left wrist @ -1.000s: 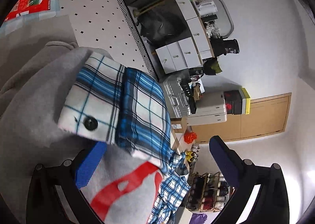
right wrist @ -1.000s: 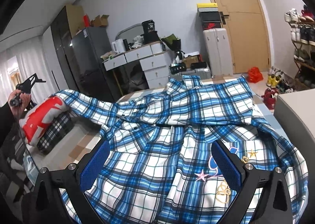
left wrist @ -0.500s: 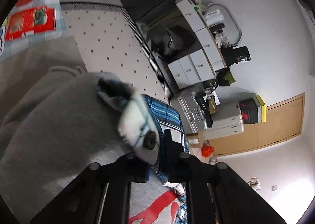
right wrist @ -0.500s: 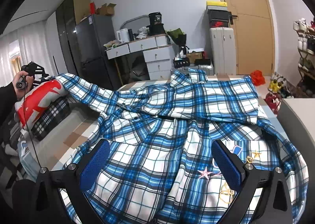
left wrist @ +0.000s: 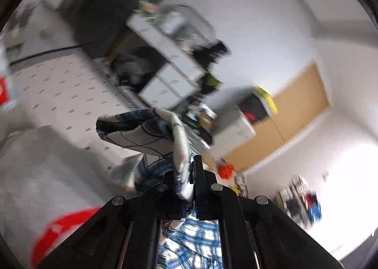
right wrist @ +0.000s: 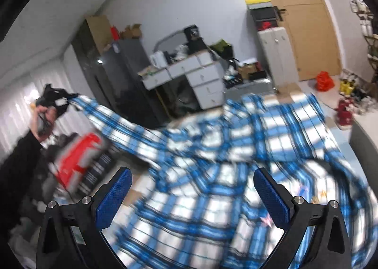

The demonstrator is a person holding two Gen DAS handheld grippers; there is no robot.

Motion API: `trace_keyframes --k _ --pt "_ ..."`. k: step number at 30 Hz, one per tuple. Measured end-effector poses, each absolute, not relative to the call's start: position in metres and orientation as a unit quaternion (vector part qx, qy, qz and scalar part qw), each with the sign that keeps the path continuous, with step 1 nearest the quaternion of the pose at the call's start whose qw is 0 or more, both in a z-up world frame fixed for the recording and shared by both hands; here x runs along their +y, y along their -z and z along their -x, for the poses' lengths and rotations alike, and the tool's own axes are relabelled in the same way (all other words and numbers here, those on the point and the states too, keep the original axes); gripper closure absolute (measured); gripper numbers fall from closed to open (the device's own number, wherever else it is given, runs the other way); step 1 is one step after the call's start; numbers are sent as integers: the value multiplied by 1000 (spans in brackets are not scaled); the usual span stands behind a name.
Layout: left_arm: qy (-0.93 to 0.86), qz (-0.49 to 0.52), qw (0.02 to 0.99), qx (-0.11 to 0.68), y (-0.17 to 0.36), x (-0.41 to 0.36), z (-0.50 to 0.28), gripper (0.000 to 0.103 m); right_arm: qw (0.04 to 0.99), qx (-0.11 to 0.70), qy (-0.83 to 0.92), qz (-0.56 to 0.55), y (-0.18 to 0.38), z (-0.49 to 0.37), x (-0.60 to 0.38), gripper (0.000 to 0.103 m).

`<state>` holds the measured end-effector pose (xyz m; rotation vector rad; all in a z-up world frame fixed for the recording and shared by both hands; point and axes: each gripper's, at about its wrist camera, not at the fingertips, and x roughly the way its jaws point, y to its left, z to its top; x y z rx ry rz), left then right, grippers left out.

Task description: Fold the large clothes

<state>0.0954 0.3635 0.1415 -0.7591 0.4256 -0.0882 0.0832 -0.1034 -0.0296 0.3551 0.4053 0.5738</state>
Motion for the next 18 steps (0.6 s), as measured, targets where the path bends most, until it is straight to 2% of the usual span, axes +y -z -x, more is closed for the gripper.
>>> trace_keyframes --k 3,7,10,18 --pt "97 320 919 210 -156 312 -106 102 928 168 -284 -173 -15 -88 -115 0" --pt "140 255 929 229 -166 243 -134 102 940 165 -230 -192 -36 -104 -137 0" --pt "162 237 922 260 -158 195 -166 102 932 178 -195 -250 -11 -109 -157 0" --pt "208 191 896 344 -108 59 -236 102 899 231 -134 -347 100 -106 -186 0"
